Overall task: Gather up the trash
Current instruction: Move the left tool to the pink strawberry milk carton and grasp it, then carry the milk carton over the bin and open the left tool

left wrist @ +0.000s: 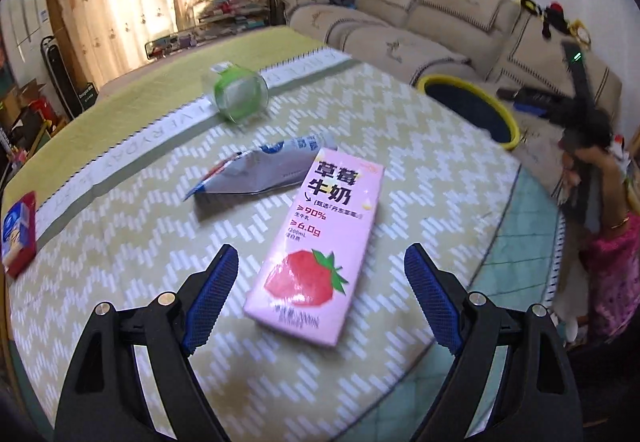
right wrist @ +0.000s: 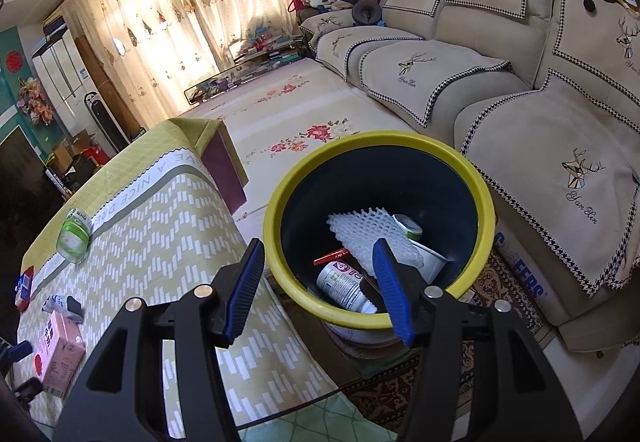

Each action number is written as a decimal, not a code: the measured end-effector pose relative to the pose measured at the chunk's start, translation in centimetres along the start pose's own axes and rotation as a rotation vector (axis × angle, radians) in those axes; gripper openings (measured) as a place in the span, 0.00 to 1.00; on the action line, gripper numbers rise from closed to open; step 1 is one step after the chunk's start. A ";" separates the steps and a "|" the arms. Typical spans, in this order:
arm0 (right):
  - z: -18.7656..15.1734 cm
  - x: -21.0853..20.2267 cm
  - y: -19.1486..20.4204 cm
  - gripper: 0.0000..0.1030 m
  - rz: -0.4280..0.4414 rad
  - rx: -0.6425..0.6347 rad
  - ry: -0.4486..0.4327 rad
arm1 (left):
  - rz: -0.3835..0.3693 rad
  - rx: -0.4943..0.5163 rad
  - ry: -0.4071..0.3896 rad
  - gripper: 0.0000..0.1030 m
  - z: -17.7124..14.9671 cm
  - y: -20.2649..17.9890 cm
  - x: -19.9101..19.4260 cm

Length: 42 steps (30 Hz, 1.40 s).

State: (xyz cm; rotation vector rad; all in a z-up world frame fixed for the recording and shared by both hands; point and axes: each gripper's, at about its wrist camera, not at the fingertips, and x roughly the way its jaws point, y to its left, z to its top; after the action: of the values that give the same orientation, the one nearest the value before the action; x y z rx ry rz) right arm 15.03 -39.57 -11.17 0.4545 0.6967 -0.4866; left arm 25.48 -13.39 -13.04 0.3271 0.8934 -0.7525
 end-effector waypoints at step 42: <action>0.8 0.4 -11.3 0.55 -0.042 0.182 -0.022 | -0.138 0.222 -0.005 0.51 15.5 -17.1 8.9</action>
State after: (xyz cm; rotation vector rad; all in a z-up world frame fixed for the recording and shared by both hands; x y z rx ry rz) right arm 9.37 -49.08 -13.47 0.6058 0.6447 -0.5971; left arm 25.92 -37.92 -10.12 0.4622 0.8357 -0.9833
